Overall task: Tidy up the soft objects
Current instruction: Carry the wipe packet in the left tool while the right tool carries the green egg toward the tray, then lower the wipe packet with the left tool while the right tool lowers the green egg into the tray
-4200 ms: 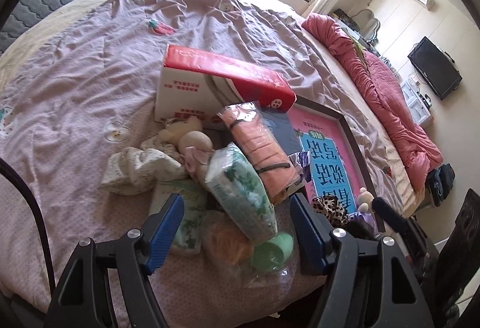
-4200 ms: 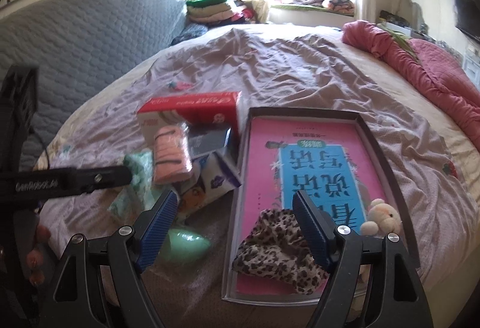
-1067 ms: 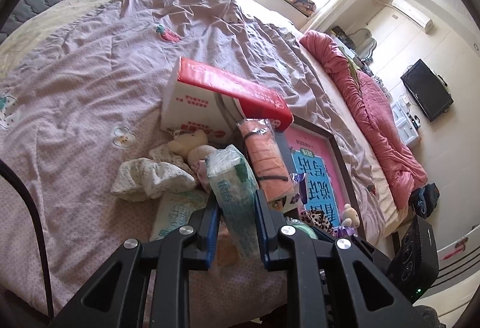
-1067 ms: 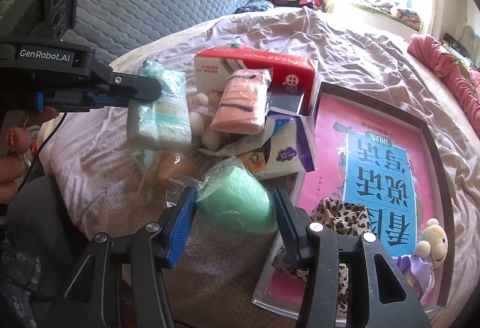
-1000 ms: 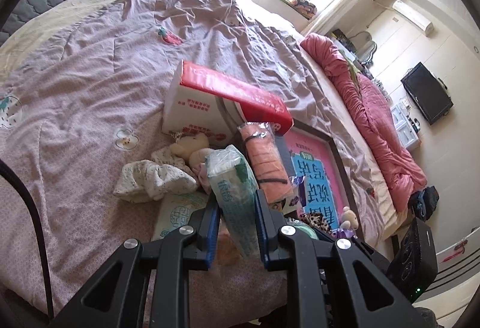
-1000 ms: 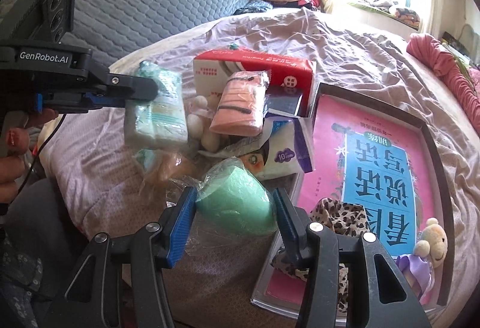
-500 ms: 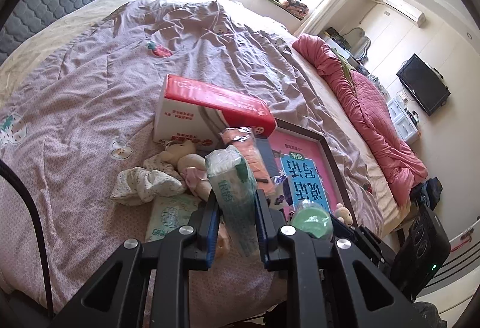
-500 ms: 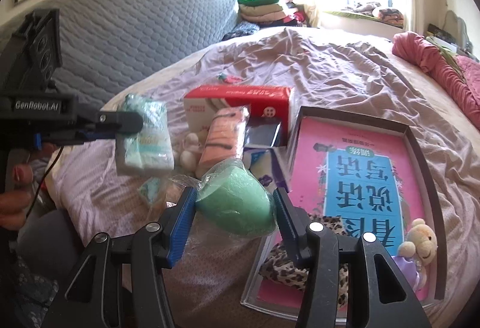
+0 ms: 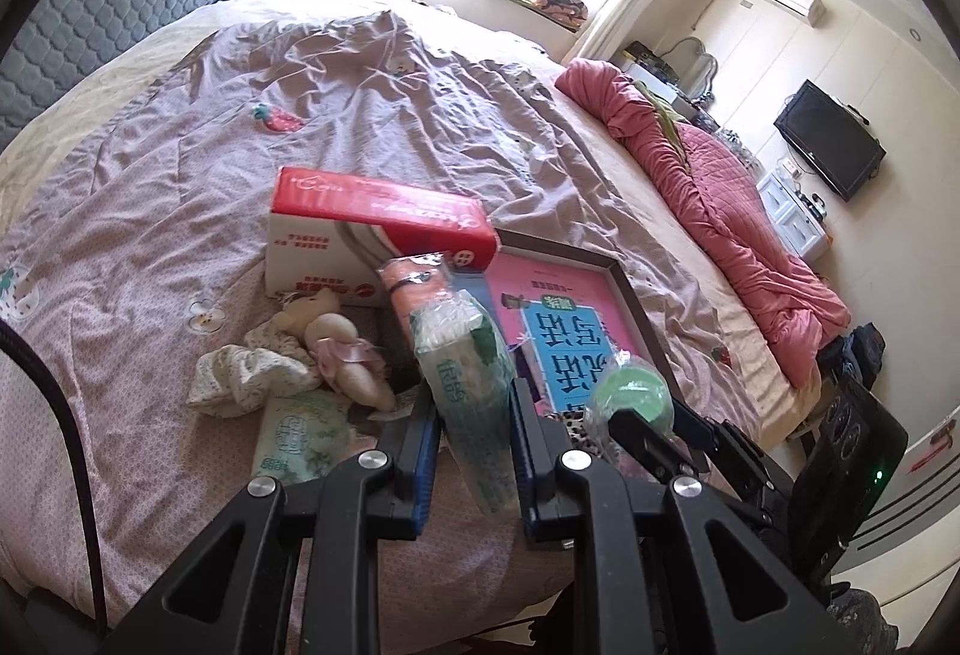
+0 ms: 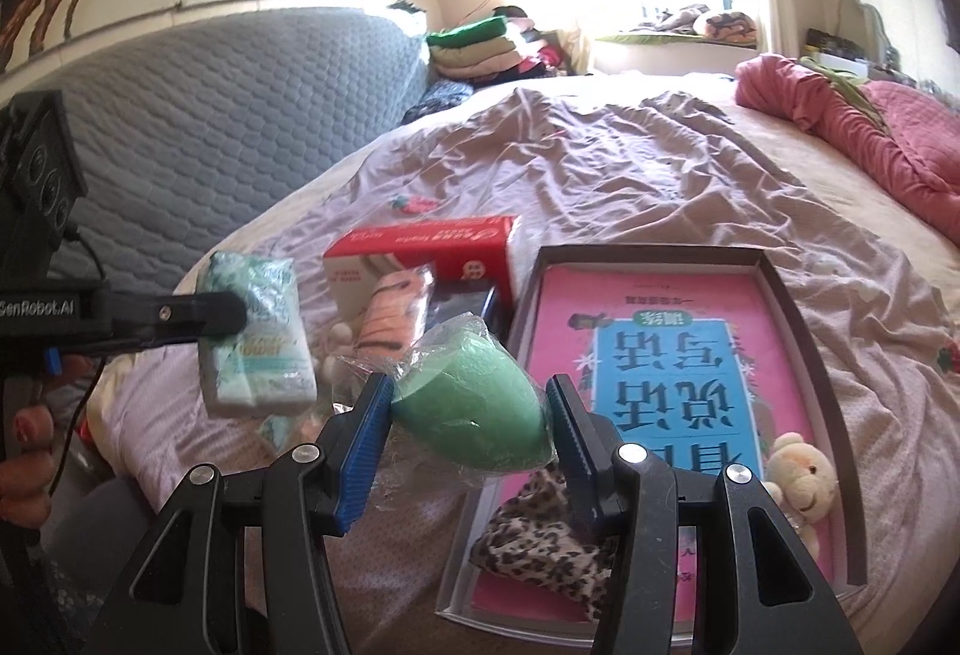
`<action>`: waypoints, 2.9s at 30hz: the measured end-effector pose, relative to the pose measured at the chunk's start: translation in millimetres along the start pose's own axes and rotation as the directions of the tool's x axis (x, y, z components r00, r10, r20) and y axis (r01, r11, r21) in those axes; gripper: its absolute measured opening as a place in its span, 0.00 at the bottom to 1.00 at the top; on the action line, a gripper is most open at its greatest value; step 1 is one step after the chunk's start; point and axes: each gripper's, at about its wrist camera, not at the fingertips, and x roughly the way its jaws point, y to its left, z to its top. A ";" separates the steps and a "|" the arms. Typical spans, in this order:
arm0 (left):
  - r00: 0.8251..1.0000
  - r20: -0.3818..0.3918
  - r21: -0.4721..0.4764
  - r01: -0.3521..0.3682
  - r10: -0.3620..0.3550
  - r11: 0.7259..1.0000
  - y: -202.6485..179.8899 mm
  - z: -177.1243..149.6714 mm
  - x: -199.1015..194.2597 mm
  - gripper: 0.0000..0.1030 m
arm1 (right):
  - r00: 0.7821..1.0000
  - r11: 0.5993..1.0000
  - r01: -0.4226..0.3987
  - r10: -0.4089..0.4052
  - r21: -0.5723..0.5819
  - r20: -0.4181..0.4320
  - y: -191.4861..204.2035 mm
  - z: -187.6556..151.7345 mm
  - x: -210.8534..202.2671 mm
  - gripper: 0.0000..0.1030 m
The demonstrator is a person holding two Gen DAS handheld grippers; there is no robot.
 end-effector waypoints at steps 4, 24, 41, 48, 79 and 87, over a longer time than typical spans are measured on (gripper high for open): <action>1.000 0.000 0.023 0.010 -0.010 1.000 -12.8 1.7 1.5 0.22 | 0.999 1.000 0.015 -0.016 0.023 0.034 -7.3 3.4 -8.3 0.53; 0.998 -0.043 0.152 0.061 -0.055 0.986 -83.7 -1.5 29.4 0.22 | 0.983 0.977 0.095 -0.123 0.192 0.137 -59.3 12.4 -40.0 0.53; 0.983 -0.165 0.174 0.108 -0.079 0.979 -104.2 -20.1 84.6 0.22 | 0.971 0.943 0.158 -0.203 0.294 0.128 -99.4 5.7 -44.1 0.53; 0.973 -0.214 0.193 0.130 -0.087 0.973 -110.3 -33.0 106.7 0.22 | 0.971 0.936 0.193 -0.226 0.293 0.082 -106.3 1.3 -33.9 0.53; 0.960 -0.279 0.199 0.066 -0.008 0.978 -96.8 -39.6 141.7 0.23 | 0.973 0.951 0.217 -0.193 0.222 -0.123 -103.8 -11.6 18.0 0.53; 0.958 -0.285 0.198 0.053 0.005 0.979 -92.9 -41.0 142.3 0.24 | 0.965 0.953 0.219 -0.180 0.210 -0.190 -104.6 -16.5 33.7 0.53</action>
